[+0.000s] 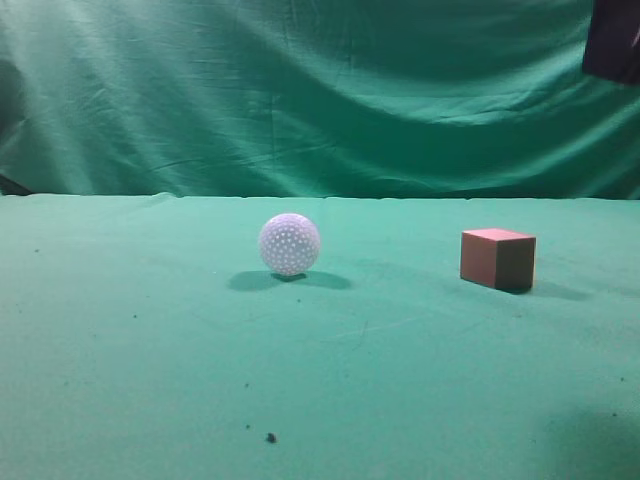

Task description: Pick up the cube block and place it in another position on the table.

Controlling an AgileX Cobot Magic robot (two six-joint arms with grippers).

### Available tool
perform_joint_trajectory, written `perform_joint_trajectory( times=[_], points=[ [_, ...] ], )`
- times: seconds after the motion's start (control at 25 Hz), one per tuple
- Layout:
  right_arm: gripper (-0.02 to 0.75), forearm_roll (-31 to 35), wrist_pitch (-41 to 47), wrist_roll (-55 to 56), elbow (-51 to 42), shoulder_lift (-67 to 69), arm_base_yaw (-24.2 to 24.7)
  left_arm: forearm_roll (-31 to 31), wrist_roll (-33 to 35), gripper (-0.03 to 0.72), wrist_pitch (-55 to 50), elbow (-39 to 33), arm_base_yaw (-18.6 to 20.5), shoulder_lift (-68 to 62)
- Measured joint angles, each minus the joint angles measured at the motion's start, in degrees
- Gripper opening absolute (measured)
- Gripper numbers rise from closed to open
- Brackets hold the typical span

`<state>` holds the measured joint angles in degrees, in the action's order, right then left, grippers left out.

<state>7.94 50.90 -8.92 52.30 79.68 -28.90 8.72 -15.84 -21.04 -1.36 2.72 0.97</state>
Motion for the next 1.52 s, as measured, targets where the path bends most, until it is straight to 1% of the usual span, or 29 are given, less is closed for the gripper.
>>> perform_joint_trajectory(
  times=[0.08,0.2,0.28,0.32,0.36,0.52,0.68,0.76,0.8,1.0,1.08,1.32,1.4,1.52],
  points=[
    [0.155,-0.77,1.03,0.71,2.25,4.79,-0.08,0.0,0.0,0.262,0.0,0.0,0.0,0.0],
    [0.373,-1.29,1.3,2.7,5.17,10.35,-0.08,0.0,0.0,0.262,0.0,0.0,0.0,0.0],
    [0.499,-1.39,0.26,3.99,6.74,13.07,-0.08,0.0,0.0,0.262,0.0,0.0,0.0,0.0],
    [0.549,-1.51,-0.42,4.54,7.15,14.36,-0.08,0.0,0.0,0.262,0.0,0.0,0.0,0.0],
    [0.573,-1.51,-1.33,4.76,7.6,15.54,-0.08,0.0,0.0,0.262,0.0,0.0,0.0,0.0],
    [0.565,-1.97,-4.98,5.14,8.07,19.36,-0.08,0.0,0.0,0.262,0.0,0.0,0.0,0.0],
    [0.379,-3.64,-7.6,5.3,8.07,22.46,-0.08,0.0,0.0,0.262,0.0,0.0,0.0,0.0],
    [0.234,-4.09,-7.85,5.44,8.07,23.22,-0.08,0.0,0.0,0.262,0.0,0.0,0.0,0.0],
    [0.212,-4.22,-7.85,5.57,8.19,23.22,-0.08,0.0,0.0,0.262,0.0,0.0,0.0,0.0],
    [0.22,-4.33,-7.09,7.32,12.17,22.08,0.62,0.0,0.0,0.262,0.0,0.0,0.0,0.0],
    [0.22,-4.33,-7.09,7.86,15.13,21.41,2.27,0.0,0.0,0.262,0.0,0.0,0.0,0.0],
    [0.22,-5.04,-5.01,9.09,25.34,24.18,10.23,0.0,0.0,0.262,0.0,0.0,0.0,0.0],
    [0.22,-5.71,-3.1,9.09,29.14,27.12,11.87,0.0,0.0,0.262,0.0,0.0,0.0,0.0],
    [0.22,-7.52,-2.0,9.09,33.28,32.11,12.74,0.0,0.0,0.262,0.0,0.0,0.0,0.0]
  ],
)
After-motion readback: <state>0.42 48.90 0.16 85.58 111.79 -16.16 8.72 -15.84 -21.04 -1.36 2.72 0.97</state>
